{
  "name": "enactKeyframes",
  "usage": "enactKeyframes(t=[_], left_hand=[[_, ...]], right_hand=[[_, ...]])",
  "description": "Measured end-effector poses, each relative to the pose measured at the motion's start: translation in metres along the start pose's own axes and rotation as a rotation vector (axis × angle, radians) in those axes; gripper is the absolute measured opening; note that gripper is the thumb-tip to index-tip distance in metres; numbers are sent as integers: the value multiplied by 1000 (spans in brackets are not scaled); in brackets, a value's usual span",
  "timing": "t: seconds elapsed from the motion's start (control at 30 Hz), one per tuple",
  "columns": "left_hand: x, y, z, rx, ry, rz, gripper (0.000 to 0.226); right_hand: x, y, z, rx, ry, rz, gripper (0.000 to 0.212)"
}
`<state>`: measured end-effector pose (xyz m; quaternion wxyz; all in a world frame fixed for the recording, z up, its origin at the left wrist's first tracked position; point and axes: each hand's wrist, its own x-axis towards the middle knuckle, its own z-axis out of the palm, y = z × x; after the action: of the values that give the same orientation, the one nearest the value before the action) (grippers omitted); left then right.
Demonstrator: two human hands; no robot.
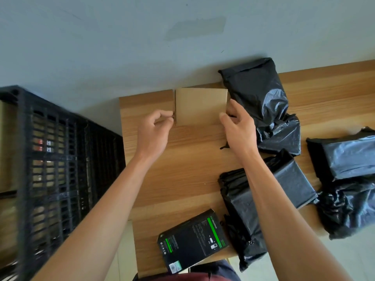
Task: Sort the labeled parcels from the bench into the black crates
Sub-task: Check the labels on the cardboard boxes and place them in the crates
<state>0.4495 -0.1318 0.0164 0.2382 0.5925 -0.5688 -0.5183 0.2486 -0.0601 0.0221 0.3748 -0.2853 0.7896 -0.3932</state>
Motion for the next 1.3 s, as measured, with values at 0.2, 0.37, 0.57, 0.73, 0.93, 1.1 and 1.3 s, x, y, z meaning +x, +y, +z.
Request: enactKeyframes(t=[0.2, 0.37, 0.57, 0.73, 0.93, 1.1, 1.3], left_hand=[[-39, 13, -25, -41, -15, 107, 30], [-64, 18, -33, -99, 34, 143, 10], [-83, 29, -48, -190, 12, 81, 36], [-91, 28, -52, -219, 104, 39, 33], [-101, 26, -51, -271, 119, 52, 36], [-108, 23, -49, -298, 110, 76, 38], [-107, 23, -54, -422, 213, 108, 33]], right_hand=[[-42, -25, -12, 81, -12, 36, 44], [-62, -32, -11, 149, 114, 66, 50], [-84, -26, -4, 151, -40, -57, 47], [-102, -22, 3, 224, -75, -124, 48], [-106, -22, 6, 293, -51, -26, 32], [-107, -20, 8, 340, -36, -6, 23], [-120, -17, 8, 296, -123, -29, 25]])
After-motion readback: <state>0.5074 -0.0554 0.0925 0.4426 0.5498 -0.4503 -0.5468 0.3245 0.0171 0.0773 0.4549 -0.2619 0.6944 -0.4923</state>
